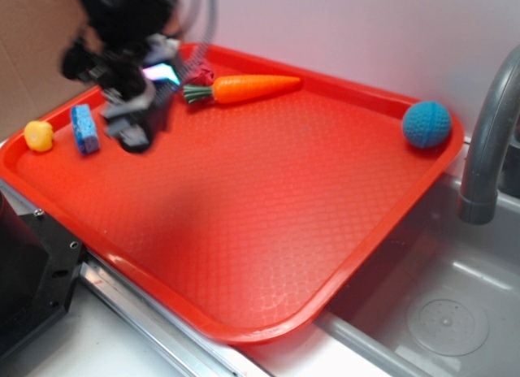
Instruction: Grab the black box.
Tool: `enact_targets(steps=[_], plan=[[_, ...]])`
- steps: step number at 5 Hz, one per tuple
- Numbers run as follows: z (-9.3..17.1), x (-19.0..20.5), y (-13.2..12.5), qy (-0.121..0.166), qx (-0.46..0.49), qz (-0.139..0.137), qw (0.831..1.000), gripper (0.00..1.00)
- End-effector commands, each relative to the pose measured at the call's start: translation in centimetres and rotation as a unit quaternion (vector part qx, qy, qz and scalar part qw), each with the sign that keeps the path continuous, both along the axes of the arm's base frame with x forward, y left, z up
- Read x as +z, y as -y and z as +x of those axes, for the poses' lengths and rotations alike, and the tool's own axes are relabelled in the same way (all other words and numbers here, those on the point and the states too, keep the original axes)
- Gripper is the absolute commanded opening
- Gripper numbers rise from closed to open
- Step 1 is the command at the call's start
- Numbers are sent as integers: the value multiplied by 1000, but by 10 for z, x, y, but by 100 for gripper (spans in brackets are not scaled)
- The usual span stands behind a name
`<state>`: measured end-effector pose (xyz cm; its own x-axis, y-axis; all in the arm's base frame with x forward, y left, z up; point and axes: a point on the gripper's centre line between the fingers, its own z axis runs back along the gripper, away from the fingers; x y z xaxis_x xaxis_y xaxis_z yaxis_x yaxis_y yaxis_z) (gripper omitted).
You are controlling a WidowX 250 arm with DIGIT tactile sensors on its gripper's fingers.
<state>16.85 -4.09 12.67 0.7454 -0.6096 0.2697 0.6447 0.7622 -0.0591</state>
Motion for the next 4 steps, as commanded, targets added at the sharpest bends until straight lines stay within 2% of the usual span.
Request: enact_targets(steps=[1,2,3,4], plan=[[-7,42,-24,8,140,-45,989,0],[1,64,-28,13,149,-38,988,0],[4,75,-32,0,155,-51,987,0],[5,73,-30,-10,156,-49,987,0]])
